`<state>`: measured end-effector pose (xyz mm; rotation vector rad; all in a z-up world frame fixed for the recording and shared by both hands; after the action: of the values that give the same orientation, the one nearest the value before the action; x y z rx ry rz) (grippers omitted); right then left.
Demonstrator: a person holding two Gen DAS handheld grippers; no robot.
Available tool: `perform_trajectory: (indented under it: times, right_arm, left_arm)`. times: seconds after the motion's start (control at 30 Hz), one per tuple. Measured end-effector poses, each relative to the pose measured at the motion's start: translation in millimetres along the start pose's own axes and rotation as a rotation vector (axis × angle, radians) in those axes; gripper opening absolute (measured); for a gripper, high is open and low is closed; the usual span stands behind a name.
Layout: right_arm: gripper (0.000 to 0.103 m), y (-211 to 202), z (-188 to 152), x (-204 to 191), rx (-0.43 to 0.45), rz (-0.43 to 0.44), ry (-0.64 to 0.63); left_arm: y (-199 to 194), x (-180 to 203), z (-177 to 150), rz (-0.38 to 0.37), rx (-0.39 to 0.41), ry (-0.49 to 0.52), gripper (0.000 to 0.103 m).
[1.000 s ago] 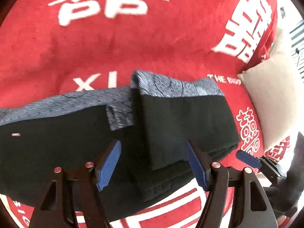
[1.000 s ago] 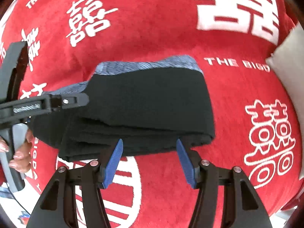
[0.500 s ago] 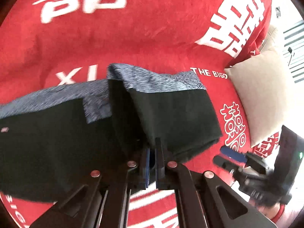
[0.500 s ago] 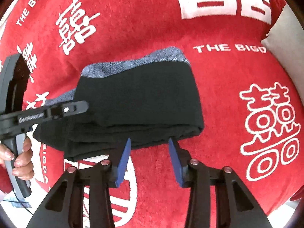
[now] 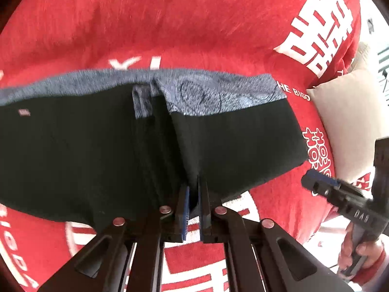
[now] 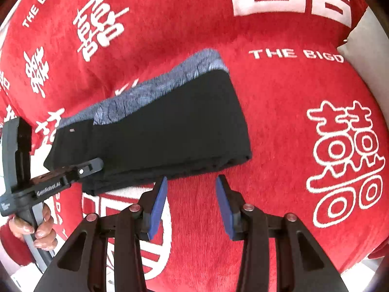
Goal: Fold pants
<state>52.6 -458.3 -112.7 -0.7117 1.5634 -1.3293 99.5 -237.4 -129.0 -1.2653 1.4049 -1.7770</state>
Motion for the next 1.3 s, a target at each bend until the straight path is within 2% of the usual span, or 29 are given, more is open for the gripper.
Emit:
perform_trajectory:
  times: [0.03, 0.07, 0.1, 0.27, 0.33, 0.4, 0.5, 0.6, 0.67, 0.73, 0.8, 0.87, 0.9, 0.93, 1.0, 1.07, 1.2, 1.3]
  right_arm:
    - [0.047, -2.6, 3.5, 1.3, 0.006, 0.006, 0.004]
    - [0.049, -5.2, 8.3, 2.8, 0.012, 0.017, 0.009]
    - [0.049, -9.2, 17.0, 4.2, 0.022, 0.032, 0.014]
    - [0.047, -21.5, 57.0, 12.0, 0.068, 0.03, 0.024]
    - [0.022, -19.0, 79.9, 17.3, 0.069, 0.043, 0.039]
    - [0.021, -10.4, 104.2, 24.2, 0.053, 0.052, 0.064]
    - [0.021, 7.1, 136.9, 28.6, 0.024, 0.05, 0.078]
    - [0.021, 26.9, 158.4, 20.0, -0.007, 0.036, 0.021]
    - [0.02, 44.0, 164.3, 15.7, -0.049, 0.005, -0.02]
    - [0.017, 66.2, 161.7, 19.5, -0.108, -0.042, -0.045]
    - [0.016, 67.7, 158.2, 24.2, -0.087, -0.016, -0.045]
    - [0.017, 58.2, 151.4, 27.7, -0.069, -0.03, -0.033]
    - [0.024, 51.1, 145.3, 32.0, -0.054, -0.031, -0.018]
    - [0.041, 43.4, 137.6, 36.8, -0.041, -0.031, 0.006]
    - [0.057, 27.1, 110.9, 46.0, -0.023, -0.026, 0.032]
    - [0.057, 12.7, 77.9, 50.2, -0.002, -0.067, -0.004]
    - [0.057, 2.2, 18.9, 55.1, -0.018, -0.19, -0.09]
    - [0.057, 11.1, 1.9, 49.6, -0.043, -0.219, -0.14]
  left_arm:
    - [-3.9, 0.5, 2.3, 0.01, 0.007, 0.001, 0.029]
    - [-11.4, 1.4, 5.4, 0.023, 0.025, -0.002, 0.054]
    - [-22.5, 3.5, 10.6, 0.03, 0.064, -0.009, 0.062]
    - [-46.0, 17.1, 45.4, 0.031, 0.131, -0.004, 0.062]
    - [-42.1, 24.0, 61.0, 0.038, 0.138, 0.004, 0.062]
    - [-26.4, 35.2, 80.7, 0.029, 0.127, 0.014, 0.062]
    - [2.2, 43.5, 95.9, 0.055, 0.092, 0.02, 0.062]
    - [31.5, 35.5, 94.7, 0.114, 0.039, 0.009, 0.062]
    - [46.1, 24.3, 85.9, 0.129, 0.006, -0.007, 0.062]
    - [49.5, 20.8, 74.6, 0.119, 0.025, 0.021, 0.062]
    - [49.9, 26.5, 65.6, 0.164, 0.023, 0.076, 0.062]
    - [49.3, 26.3, 59.0, 0.163, 0.021, 0.076, 0.062]
    - [48.4, 24.9, 57.1, 0.154, 0.024, 0.068, 0.062]
    - [47.4, 23.4, 55.5, 0.147, 0.028, 0.063, 0.062]
    - [45.7, 23.0, 55.0, 0.141, 0.029, 0.061, 0.062]
    - [45.8, 23.9, 56.3, 0.143, 0.023, 0.064, 0.062]
    - [46.7, 26.0, 55.6, 0.148, 0.021, 0.085, 0.062]
    - [47.1, 26.2, 54.6, 0.158, 0.019, 0.106, 0.062]
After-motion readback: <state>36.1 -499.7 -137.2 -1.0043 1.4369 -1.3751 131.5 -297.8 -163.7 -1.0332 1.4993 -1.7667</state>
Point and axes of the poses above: each gripper's, at about its wrist camera, not at the fingertips, and y roughly the way its jaws point, x to its right, z to its top, the point moved 5 cm from there along y, roughly the way its jaws point, and after that the axes turned 11 degrees about -x, right-handed, at the moved point
